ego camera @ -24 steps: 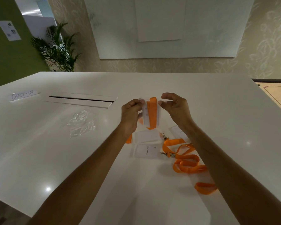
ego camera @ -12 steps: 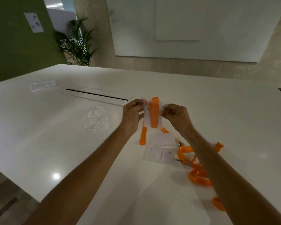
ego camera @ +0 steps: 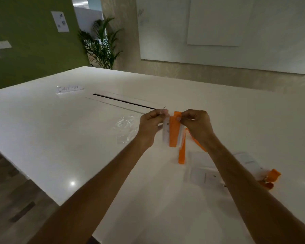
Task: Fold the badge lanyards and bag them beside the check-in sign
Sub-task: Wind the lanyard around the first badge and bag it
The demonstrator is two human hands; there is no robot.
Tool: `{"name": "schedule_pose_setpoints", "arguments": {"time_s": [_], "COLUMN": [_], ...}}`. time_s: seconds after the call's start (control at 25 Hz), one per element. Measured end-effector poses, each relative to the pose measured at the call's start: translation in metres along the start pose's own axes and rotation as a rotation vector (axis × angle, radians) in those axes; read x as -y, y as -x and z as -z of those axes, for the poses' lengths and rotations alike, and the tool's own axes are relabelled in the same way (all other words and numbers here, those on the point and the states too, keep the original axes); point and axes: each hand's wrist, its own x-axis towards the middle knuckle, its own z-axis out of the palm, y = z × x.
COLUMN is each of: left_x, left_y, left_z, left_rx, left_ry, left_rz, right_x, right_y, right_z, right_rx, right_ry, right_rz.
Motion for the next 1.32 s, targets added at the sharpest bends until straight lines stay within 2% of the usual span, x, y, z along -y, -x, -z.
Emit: {"name": "schedule_pose_setpoints", "arguments": {"time_s": [0.12, 0.32, 0.56, 0.68, 1.04, 1.32], "left_x": [-0.010, -0.026, -0.043, -0.046, -0.052, -0.069], "left_y": [-0.004, -0.015, -0.020, -0.022, -0.008, -0.009], "left_z": [0.025, 0.068, 0.127, 0.168, 0.309, 0.377], "left_rx": [0.001, -0.087, -0.076, -0.065, -0.107, -0.315], "left_ry": [-0.014, 0.055, 0.116, 0.078, -0.189, -0.226], "left_rz": [-0.038, -0.064, -0.091, -0.089, 0.108, 0.078], "right_x": [0.011, 0.018, 0.022, 0.031, 0.060, 0.081], "right_y": [-0.004, -0.008, -0.016, -0.023, -0.034, -0.057], "right_z": [-0.027, -0.071, -0.126, -0.160, -0.278, -0.370], "right_rx": [0.027, 0.102, 0.208, 0.203, 0.256, 0.361], "right_ry": [0.001, -0.116, -0.180, -0.195, -0.254, -0.288], "right_rz": [0.007, -0.034, -0.098, -0.072, -0.019, 0.006]}}
